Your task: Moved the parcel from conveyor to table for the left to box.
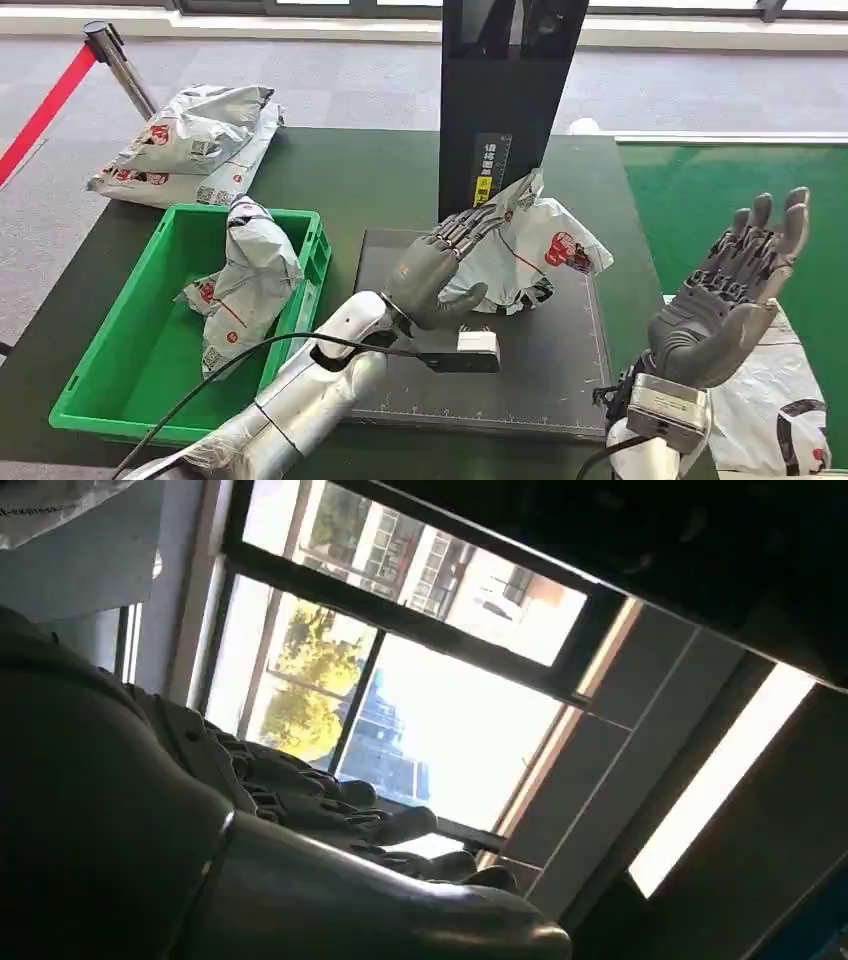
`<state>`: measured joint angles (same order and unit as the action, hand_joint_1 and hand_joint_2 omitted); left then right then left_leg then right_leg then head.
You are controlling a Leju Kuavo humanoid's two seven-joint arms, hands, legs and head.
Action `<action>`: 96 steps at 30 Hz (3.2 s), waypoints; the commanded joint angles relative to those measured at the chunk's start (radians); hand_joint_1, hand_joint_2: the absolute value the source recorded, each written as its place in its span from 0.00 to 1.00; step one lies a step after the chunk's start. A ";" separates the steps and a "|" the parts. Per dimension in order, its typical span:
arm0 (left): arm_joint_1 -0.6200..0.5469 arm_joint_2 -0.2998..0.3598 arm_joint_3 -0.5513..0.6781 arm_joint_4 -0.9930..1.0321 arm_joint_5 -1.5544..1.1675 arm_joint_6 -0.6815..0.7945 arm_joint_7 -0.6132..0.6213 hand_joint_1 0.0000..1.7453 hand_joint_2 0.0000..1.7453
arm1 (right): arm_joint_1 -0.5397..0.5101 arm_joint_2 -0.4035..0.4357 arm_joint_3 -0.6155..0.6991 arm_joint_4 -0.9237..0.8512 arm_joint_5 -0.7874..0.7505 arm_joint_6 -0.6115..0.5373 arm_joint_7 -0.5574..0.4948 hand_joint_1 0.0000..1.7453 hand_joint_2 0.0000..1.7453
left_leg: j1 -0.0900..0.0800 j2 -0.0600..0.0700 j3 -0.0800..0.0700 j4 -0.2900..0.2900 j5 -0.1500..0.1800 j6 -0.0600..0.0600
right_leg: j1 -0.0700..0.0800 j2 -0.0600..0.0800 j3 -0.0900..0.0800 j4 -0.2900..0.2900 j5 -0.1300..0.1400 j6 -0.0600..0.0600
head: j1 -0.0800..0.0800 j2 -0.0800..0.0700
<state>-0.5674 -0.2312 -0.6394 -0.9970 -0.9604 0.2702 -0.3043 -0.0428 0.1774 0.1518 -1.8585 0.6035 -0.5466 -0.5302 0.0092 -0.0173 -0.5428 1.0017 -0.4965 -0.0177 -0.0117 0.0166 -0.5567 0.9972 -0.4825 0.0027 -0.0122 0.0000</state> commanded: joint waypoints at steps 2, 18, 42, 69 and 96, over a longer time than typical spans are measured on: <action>-0.260 -0.113 -0.134 0.446 -0.247 0.117 0.136 0.00 1.00 | -0.078 -0.026 0.098 0.090 0.027 0.028 0.012 0.00 0.00 | 0.001 0.000 -0.002 0.001 0.002 0.001 | 0.001 -0.002 -0.001 0.000 0.002 0.000 | 0.000 0.000; -0.276 -0.118 -0.576 0.464 0.415 -0.298 0.062 1.00 1.00 | -0.151 -0.022 0.194 0.192 0.030 0.098 0.056 0.00 0.00 | 0.000 0.003 0.000 0.000 0.001 0.001 | 0.000 0.001 0.000 -0.001 0.002 0.000 | 0.000 0.000; -0.243 -0.118 -0.567 0.605 0.213 0.174 0.311 1.00 1.00 | -0.061 -0.033 0.181 0.096 0.054 0.105 0.084 0.00 1.00 | 0.000 0.002 -0.002 0.000 0.001 0.001 | 0.000 0.000 -0.001 -0.001 0.002 0.000 | 0.000 0.000; -0.100 -0.118 -0.091 0.171 -0.047 0.164 0.120 0.00 1.00 | -0.084 -0.018 0.162 0.115 0.073 0.110 0.084 0.00 1.00 | 0.000 0.002 -0.002 0.000 0.001 0.001 | 0.000 0.000 -0.001 0.000 0.002 0.000 | 0.000 0.000; -0.213 -0.118 -0.345 0.372 0.094 -0.054 0.179 0.00 0.00 | -0.150 -0.031 0.215 0.205 0.049 0.159 0.067 0.00 1.00 | 0.000 0.000 -0.001 0.000 0.002 0.001 | 0.000 -0.001 0.000 0.000 0.002 0.000 | 0.000 0.000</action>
<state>-0.6591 -0.3639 -0.7253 -0.8598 -0.9761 0.3418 -0.1712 -0.1281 0.1717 0.3063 -1.7334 0.6489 -0.4219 -0.4765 0.0089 -0.0181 -0.5442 1.0022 -0.4956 -0.0172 -0.0126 0.0163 -0.5572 0.9974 -0.4820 0.0034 -0.0126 0.0000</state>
